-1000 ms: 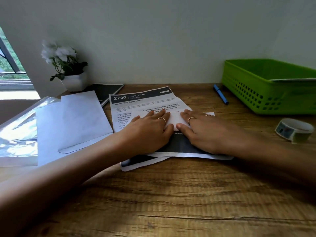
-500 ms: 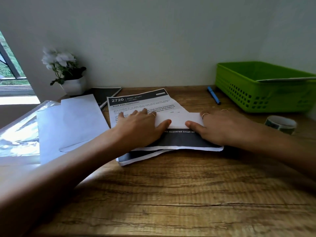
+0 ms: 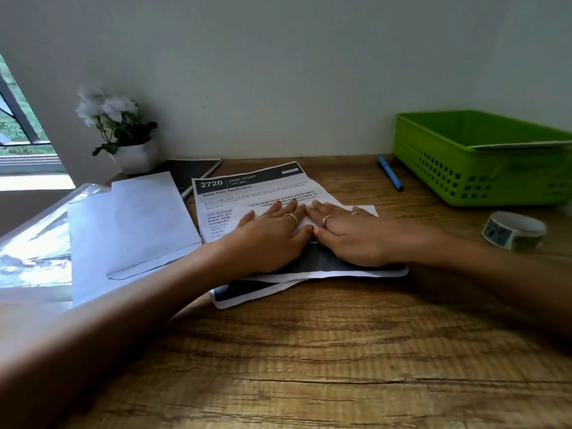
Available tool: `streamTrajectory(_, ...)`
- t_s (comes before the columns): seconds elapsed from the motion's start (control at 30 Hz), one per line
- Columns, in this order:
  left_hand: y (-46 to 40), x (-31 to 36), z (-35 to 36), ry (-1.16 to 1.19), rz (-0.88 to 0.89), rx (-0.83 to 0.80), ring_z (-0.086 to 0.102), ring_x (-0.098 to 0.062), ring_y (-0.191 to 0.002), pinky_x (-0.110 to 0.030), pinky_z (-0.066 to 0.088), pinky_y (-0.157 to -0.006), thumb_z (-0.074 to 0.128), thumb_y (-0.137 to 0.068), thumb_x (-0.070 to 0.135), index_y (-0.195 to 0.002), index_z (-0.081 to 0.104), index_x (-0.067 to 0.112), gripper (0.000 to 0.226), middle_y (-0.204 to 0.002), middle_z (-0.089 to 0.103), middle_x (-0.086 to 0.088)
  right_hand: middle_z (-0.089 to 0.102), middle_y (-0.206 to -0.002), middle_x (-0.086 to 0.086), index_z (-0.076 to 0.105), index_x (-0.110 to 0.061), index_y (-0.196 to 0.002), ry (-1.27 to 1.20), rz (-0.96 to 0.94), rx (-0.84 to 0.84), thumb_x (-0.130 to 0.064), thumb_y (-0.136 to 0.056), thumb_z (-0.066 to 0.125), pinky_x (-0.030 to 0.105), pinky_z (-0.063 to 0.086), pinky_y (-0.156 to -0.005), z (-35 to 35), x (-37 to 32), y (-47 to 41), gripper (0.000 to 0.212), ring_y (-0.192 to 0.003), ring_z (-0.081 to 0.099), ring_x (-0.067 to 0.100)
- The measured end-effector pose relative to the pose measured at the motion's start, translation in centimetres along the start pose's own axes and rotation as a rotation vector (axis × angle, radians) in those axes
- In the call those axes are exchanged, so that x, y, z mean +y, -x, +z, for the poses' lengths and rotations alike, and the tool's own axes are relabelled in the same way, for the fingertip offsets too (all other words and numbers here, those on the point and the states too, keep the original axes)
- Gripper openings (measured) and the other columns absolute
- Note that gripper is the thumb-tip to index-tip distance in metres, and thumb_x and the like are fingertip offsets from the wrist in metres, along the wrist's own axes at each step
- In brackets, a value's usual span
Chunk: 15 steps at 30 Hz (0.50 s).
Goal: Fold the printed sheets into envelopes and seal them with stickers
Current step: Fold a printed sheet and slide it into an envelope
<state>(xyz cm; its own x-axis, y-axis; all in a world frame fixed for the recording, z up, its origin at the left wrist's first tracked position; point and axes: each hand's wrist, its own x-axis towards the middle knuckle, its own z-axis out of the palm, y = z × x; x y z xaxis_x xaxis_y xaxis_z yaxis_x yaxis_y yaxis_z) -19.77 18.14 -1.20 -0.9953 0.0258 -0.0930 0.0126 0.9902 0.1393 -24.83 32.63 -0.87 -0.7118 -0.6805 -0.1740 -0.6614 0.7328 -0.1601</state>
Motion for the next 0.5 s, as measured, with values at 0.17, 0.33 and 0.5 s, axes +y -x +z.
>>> streamTrajectory(0.17,0.0,-0.6,-0.1,-0.005,0.010,-0.006,-0.005,-0.009,-0.144,-0.040,0.001,-0.116,0.017,-0.097,0.053,-0.149,0.001,0.029,0.060,-0.157,-0.003,0.011,-0.007,-0.159,-0.007,-0.003,-0.026,-0.150,0.018,-0.008,0.056,-0.050,-0.098,0.013,0.035,0.001,-0.119,0.7,1.0,0.3,0.060,-0.145,-0.006,0.006)
streamTrajectory(0.33,-0.1,-1.0,0.1,-0.017,0.005,-0.027,-0.006,-0.011,-0.144,-0.042,0.000,-0.116,0.016,-0.094,0.058,-0.148,-0.001,0.033,0.062,-0.157,-0.006,0.013,-0.008,-0.159,-0.007,-0.002,-0.025,-0.150,-0.034,0.082,0.071,-0.053,-0.096,0.014,0.037,0.001,-0.119,0.7,2.6,1.1,0.063,-0.145,-0.007,0.008)
streamTrajectory(0.5,-0.2,-1.3,0.0,0.010,0.002,-0.078,-0.010,-0.015,-0.144,-0.044,-0.004,-0.116,0.014,-0.095,0.057,-0.147,-0.005,0.036,0.060,-0.156,-0.010,0.014,-0.010,-0.159,-0.005,-0.004,-0.021,-0.150,-0.036,0.119,0.058,-0.048,-0.099,0.014,0.032,-0.003,-0.118,0.5,4.0,2.0,0.061,-0.145,-0.010,0.008)
